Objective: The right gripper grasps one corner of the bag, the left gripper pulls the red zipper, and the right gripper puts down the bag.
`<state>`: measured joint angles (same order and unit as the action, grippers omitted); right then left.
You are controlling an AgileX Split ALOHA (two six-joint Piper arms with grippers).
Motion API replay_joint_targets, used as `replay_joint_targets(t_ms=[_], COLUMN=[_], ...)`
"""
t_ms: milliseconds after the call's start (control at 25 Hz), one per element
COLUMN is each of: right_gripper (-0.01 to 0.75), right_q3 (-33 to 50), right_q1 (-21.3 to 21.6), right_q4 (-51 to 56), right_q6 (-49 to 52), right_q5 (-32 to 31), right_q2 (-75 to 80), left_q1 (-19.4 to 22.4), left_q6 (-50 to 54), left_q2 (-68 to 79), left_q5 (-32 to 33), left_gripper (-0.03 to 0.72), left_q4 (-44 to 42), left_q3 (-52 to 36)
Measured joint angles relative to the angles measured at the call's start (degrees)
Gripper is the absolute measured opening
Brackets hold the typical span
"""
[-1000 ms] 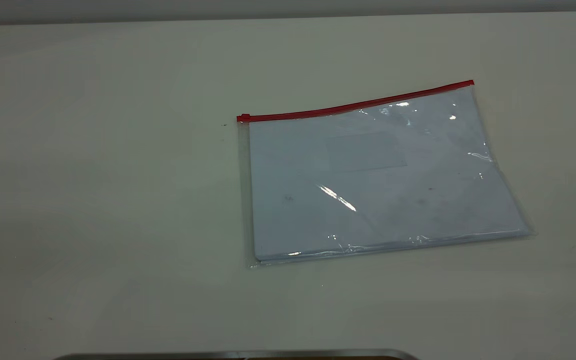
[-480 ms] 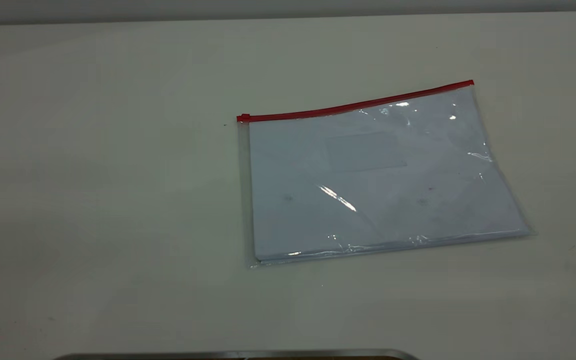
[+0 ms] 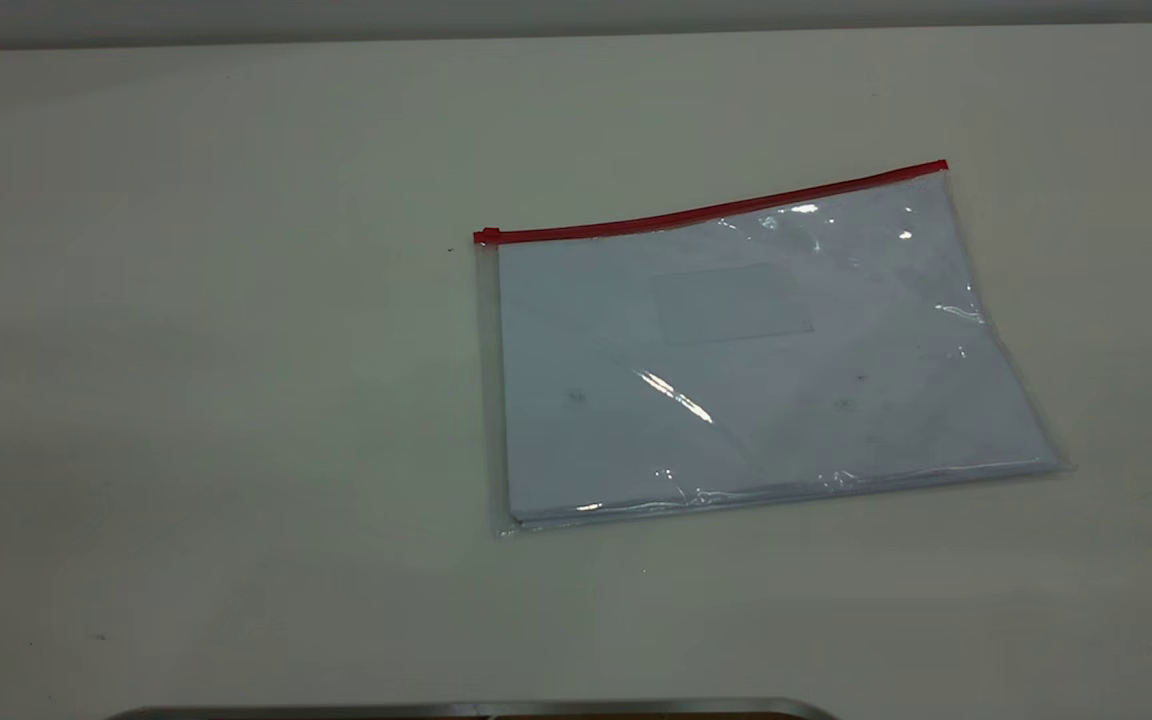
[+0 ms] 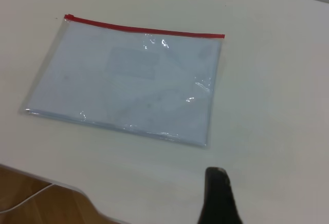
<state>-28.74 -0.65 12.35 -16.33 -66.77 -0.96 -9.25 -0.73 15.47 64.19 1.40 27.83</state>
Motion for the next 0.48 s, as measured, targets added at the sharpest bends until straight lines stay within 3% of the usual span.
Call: replay_joint_targets(t_ms=[240, 480], right_gripper=[0.562, 0.562], right_q3=[0.0, 0.0], right_q1=[0.0, 0.0], right_q4=[0.0, 0.05], right_q6=[0.0, 0.0], right_q5=[0.0, 0.0], right_q2=[0.0, 0.0], left_q1=[8.64, 9.09], left_q6=[0.01, 0.06], left_q2=[-8.47, -16.39], left_q5=[0.0, 0.71], left_gripper=[0.546, 0.546], left_q4=[-0.22, -0.24], left_q3=[0.0, 0.0])
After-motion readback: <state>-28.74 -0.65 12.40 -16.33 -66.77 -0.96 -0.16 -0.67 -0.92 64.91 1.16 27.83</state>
